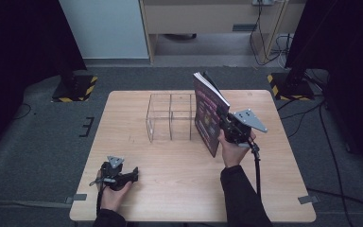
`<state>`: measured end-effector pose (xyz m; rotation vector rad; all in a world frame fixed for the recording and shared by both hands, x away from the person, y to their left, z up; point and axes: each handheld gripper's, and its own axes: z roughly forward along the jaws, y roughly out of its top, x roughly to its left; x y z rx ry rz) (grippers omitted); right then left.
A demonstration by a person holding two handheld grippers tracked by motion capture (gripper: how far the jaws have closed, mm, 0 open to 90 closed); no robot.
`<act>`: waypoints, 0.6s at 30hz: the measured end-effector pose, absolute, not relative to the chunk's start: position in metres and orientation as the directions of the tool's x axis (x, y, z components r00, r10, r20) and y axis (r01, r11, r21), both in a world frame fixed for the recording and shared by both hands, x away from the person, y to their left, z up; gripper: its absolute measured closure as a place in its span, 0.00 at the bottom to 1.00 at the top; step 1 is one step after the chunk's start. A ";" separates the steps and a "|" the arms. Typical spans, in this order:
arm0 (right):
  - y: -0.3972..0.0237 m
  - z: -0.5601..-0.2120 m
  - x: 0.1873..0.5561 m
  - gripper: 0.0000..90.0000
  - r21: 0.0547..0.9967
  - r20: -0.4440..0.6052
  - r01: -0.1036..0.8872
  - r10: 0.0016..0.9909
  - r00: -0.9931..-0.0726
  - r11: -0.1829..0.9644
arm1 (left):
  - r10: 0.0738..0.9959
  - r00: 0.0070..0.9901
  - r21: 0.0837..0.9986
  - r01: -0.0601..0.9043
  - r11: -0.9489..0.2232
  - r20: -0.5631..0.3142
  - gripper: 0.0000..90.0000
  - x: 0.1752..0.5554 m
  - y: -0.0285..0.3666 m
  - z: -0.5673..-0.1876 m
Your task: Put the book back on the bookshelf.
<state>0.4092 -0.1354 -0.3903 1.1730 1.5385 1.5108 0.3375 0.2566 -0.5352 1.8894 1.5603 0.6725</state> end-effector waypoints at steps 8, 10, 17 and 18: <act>-0.125 -0.397 0.420 0.94 0.989 0.119 0.122 0.931 -0.344 -0.081 | 0.983 0.184 0.717 0.683 -0.137 0.012 0.12 0.338 0.257 -0.535; -0.124 -0.398 0.421 0.94 0.989 0.120 0.127 0.932 -0.341 -0.081 | 0.983 0.184 0.718 0.683 -0.137 0.013 0.12 0.338 0.257 -0.535; -0.119 -0.403 0.422 0.94 0.991 0.103 0.111 0.936 -0.338 -0.069 | 0.983 0.185 0.717 0.683 -0.138 0.013 0.12 0.338 0.257 -0.535; -0.119 -0.404 0.421 0.94 0.991 0.105 0.110 0.935 -0.338 -0.072 | 0.983 0.185 0.717 0.683 -0.138 0.013 0.12 0.338 0.257 -0.535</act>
